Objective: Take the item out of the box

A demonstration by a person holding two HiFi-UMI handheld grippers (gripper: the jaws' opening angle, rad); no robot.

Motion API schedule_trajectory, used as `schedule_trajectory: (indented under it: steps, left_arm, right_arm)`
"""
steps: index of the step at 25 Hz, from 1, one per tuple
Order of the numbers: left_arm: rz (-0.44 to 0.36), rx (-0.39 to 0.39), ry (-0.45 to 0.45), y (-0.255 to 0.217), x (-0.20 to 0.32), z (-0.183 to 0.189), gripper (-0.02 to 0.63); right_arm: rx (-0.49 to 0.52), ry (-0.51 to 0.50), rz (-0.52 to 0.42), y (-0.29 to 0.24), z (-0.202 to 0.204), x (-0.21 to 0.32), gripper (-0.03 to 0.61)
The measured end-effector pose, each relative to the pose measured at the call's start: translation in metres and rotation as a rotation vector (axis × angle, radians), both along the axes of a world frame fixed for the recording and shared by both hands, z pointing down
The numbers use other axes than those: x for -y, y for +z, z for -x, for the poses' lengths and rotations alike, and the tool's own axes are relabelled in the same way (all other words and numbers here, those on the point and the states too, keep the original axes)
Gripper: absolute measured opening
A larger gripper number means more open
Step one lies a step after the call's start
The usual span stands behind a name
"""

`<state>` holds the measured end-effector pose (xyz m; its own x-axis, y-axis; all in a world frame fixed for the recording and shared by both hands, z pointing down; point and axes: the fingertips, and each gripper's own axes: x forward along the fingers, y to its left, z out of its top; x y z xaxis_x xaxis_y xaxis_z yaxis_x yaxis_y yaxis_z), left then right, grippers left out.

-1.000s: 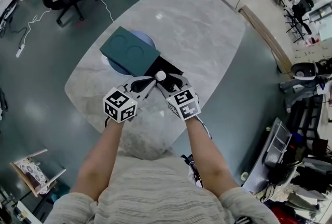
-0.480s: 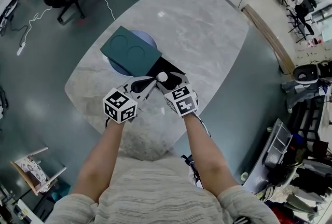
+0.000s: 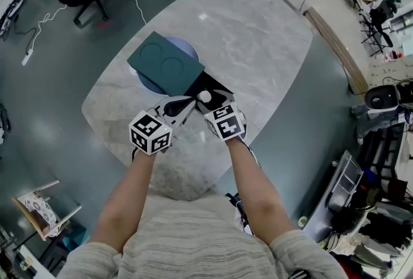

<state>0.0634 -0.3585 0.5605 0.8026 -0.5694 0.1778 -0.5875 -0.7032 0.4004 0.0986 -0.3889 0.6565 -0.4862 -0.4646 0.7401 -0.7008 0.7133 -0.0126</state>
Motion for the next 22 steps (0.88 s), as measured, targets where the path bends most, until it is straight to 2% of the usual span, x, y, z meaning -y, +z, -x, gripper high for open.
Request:
schedule_trajectory:
  steps: [11,15,22]
  left_arm:
    - [0.005,-0.002,-0.007,0.0,-0.002,0.003,0.021]
    - [0.006,-0.001,-0.007,-0.001,-0.004,0.004,0.021]
    - [0.001,0.0,-0.009,-0.003,-0.004,0.005,0.021]
  right_arm:
    - [-0.034,0.006,0.034,0.012,0.002,0.004,0.231]
    - [-0.047,0.0,0.041,0.015,0.002,0.003,0.187]
    - [-0.049,-0.004,0.046,0.014,0.002,0.003,0.178]
